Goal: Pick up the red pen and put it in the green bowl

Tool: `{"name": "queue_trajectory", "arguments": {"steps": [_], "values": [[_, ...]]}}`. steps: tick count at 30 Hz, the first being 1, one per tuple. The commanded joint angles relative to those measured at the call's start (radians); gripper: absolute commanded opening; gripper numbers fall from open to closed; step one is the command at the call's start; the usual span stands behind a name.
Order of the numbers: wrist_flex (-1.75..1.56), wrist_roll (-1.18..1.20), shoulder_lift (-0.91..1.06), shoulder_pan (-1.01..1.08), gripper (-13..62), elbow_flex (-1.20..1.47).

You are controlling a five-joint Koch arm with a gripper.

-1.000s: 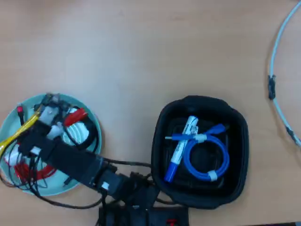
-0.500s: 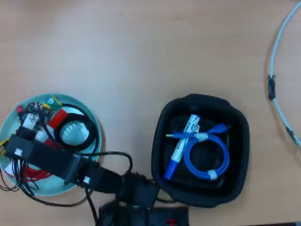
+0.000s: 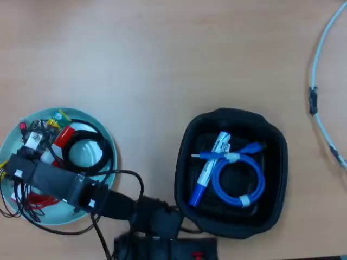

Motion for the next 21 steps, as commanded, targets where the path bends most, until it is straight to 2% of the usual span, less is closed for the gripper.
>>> {"name": "queue_trajectory", "arguments": {"steps": [1, 6, 15, 21], "values": [[-0.025, -0.028, 0.02, -0.008, -2.6, -0.043], [0.012, -0.054, 0.018, -0.006, 12.1, -0.026], [0.075, -0.043, 0.018, -0.002, 26.3, -0.023], [0.17, -0.015, 0.038, 0.114, 27.4, -0.032]]}}
